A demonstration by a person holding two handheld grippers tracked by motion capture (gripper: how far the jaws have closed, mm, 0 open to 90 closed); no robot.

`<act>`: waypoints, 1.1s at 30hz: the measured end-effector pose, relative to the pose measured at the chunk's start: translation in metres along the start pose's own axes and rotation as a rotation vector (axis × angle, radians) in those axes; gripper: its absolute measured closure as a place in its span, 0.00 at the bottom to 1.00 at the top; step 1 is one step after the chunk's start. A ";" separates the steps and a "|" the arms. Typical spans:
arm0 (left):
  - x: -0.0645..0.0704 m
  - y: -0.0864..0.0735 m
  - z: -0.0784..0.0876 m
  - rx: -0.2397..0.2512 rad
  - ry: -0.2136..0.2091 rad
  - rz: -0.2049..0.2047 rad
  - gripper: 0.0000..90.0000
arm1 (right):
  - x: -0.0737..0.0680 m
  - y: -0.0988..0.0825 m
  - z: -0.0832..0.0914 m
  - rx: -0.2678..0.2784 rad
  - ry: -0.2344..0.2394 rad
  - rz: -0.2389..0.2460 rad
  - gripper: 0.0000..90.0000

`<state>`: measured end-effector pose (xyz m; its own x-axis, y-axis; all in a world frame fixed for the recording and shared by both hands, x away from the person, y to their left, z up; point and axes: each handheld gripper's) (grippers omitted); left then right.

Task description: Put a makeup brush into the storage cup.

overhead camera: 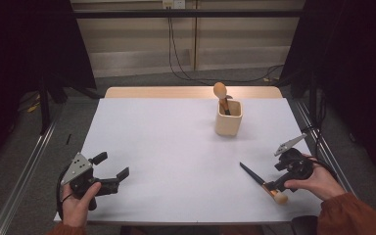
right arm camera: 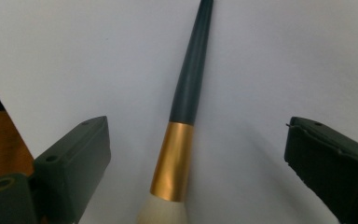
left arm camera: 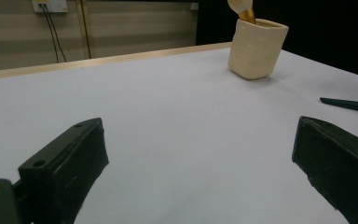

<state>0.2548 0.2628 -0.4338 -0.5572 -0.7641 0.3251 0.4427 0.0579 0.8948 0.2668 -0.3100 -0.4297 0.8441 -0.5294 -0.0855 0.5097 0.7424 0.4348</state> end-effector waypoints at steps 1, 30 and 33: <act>0.000 0.000 0.000 0.000 0.000 0.000 0.03 | 0.000 0.000 0.000 -0.007 0.007 0.003 0.12; 0.000 0.000 -0.002 -0.006 -0.009 -0.001 0.03 | -0.004 0.004 -0.014 -0.187 0.079 -0.031 0.60; 0.000 0.000 -0.002 -0.006 -0.008 -0.004 0.03 | -0.004 0.003 -0.014 -0.195 0.087 -0.041 0.63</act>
<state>0.2561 0.2614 -0.4341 -0.5650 -0.7588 0.3240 0.4448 0.0506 0.8942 0.2674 -0.2997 -0.4408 0.8289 -0.5296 -0.1805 0.5594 0.7907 0.2488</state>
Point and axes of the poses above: each handheld gripper's, and its own axes: z roughly backward along the jaws, y roughly out of its top, x roughly to its right, and after that the axes turned 14 degrees about z, right-handed
